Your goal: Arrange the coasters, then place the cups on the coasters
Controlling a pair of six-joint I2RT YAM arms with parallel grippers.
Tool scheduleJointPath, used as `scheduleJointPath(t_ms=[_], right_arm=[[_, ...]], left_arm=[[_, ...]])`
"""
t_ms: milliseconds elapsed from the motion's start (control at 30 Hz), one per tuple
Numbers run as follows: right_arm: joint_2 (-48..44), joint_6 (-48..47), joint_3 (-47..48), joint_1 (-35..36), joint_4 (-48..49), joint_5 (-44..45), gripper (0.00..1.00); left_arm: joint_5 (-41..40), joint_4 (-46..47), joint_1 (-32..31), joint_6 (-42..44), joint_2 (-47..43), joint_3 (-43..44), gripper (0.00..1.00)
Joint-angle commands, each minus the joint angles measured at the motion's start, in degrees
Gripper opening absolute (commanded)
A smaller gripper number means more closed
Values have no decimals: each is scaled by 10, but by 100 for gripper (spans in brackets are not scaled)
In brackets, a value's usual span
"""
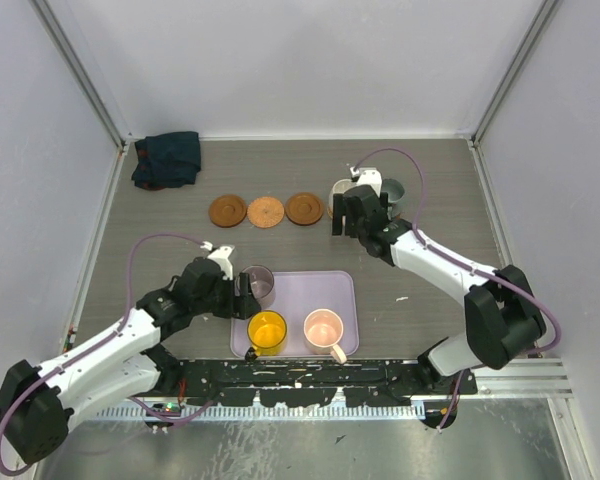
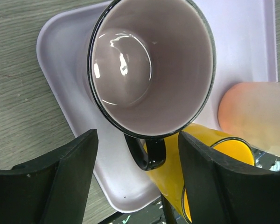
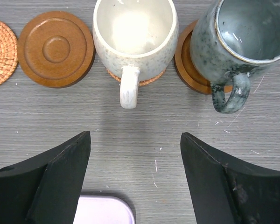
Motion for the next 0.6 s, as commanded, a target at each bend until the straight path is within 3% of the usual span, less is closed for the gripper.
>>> scheduleJointPath(t_ms=[0,167,333,433,567], right_arm=[[-40,10,-12,10,3,13,82],[-44,11,-18,16,3,11,82],[-41,14,-20,23,3,11,82],[-38,15,-22,26,3,12,82],[-37,16,-25,33,3,13,82]], left_arm=[[0,27,-5,0,24,-1,68],[-8,44,-10,-3,57,1,64],[-18,54,-16,-2,81,8,53],[-23,56,-20,0,93,14,45],[-36,55,-31,5,106,22,25]])
